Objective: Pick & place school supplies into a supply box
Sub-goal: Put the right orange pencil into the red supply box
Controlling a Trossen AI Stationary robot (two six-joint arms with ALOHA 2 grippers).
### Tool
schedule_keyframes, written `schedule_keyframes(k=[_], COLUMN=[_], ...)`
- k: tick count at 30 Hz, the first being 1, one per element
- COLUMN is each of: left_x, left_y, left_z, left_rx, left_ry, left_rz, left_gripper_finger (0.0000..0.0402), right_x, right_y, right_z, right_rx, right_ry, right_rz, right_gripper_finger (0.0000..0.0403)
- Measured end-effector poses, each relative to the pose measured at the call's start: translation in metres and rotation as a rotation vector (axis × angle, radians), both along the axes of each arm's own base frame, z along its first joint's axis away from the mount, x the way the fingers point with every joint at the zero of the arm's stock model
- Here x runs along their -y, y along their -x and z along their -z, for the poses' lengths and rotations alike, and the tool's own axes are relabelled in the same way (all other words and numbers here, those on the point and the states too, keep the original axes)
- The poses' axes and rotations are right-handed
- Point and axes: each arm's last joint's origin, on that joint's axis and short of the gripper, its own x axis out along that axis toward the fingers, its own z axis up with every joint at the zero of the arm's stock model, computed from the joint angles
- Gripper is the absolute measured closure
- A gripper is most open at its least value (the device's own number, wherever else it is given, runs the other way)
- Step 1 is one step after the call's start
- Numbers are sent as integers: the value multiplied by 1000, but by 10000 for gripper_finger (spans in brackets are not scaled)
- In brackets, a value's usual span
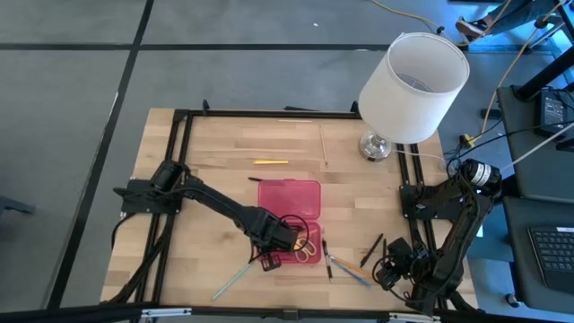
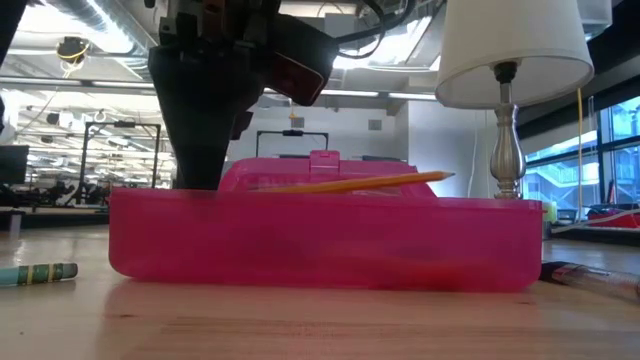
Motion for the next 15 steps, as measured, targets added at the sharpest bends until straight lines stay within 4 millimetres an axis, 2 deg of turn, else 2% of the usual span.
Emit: schedule_keyframes(k=[15], left_x=[0], left_y=[0], left_z=[0], left_rx=[2], left_ry=[-2], left_rz=[8], left_gripper_finger=[361], right_x=[-1], right_y=[0], right_z=[0], right_rx=[2], right_ry=[-6], right_rz=[0], right_gripper_finger=[240])
